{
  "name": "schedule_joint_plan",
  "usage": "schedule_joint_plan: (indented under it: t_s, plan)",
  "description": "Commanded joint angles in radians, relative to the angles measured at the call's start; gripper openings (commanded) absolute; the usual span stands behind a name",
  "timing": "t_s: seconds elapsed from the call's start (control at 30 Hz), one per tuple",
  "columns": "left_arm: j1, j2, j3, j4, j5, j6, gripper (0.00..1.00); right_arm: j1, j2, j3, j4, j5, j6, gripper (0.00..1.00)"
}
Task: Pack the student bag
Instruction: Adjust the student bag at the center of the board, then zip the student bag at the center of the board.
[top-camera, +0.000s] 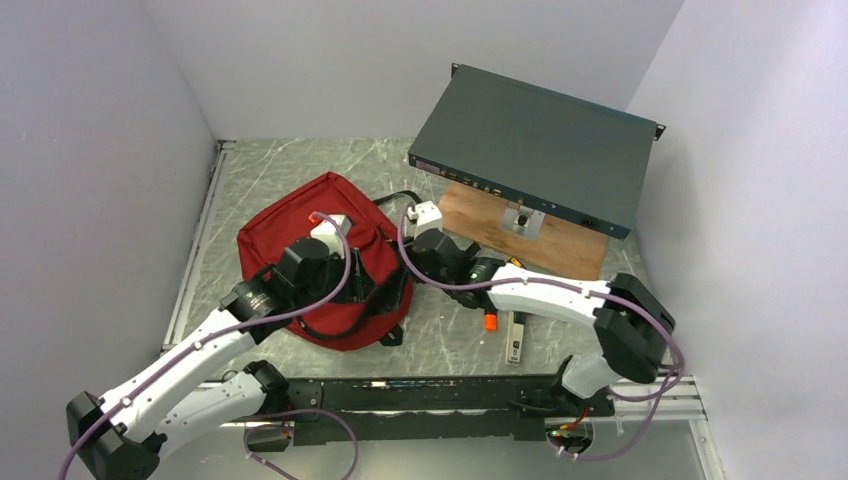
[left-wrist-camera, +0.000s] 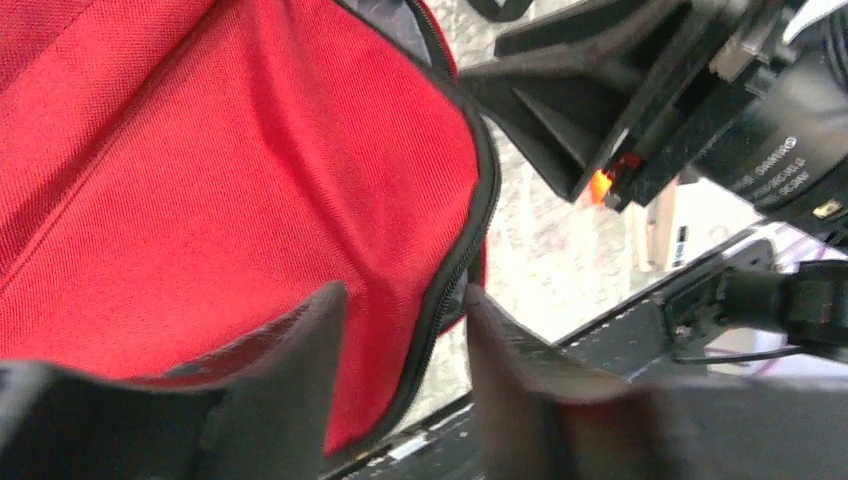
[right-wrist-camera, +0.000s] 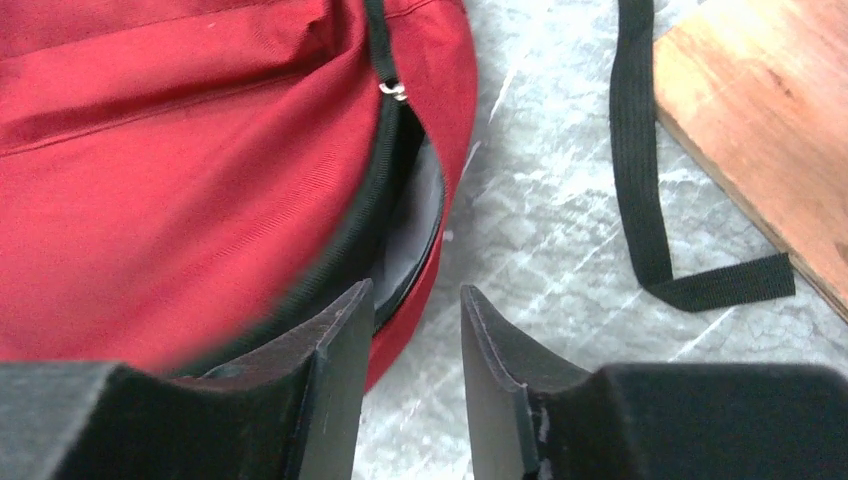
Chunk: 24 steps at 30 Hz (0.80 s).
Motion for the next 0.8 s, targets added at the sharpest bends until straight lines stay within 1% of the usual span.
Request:
schedule_joint_plan:
  t_s: [0.0, 0.07, 0.1, 0.17, 0.3, 0.43, 0.53, 0.57, 0.77]
  plan:
    - [0.001, -0.086, -0.003, 0.023, 0.0, 0.026, 0.66, -0.001, -0.13, -0.063, 0.004, -0.113, 0.005, 0.41]
    - [0.001, -0.138, 0.015, -0.061, -0.042, 0.041, 0.85, 0.008, -0.183, -0.089, 0.003, -0.145, -0.003, 0.44]
    - [0.002, -0.162, 0.031, -0.112, -0.063, 0.048, 0.9, 0.017, -0.205, -0.098, -0.002, -0.15, -0.005, 0.45]
    - [0.002, -0.209, 0.069, -0.215, -0.116, 0.058, 0.95, 0.037, -0.248, -0.112, -0.009, -0.164, -0.003, 0.47]
    - [0.003, -0.299, 0.182, -0.417, -0.247, 0.057, 1.0, 0.1, -0.295, -0.111, -0.006, -0.185, 0.004, 0.51]
    - [0.002, -0.36, 0.311, -0.583, -0.367, 0.028, 1.0, 0.193, -0.253, -0.05, 0.014, -0.159, 0.0, 0.55]
    - [0.002, -0.406, 0.375, -0.641, -0.425, -0.01, 1.0, 0.247, -0.153, 0.042, 0.035, -0.198, 0.006, 0.56]
    - [0.002, -0.423, 0.387, -0.648, -0.434, -0.022, 1.0, 0.264, -0.115, 0.063, 0.065, -0.218, 0.004, 0.56]
    - [0.002, -0.491, 0.416, -0.706, -0.433, -0.059, 1.0, 0.316, 0.147, 0.267, 0.163, -0.285, 0.002, 0.54]
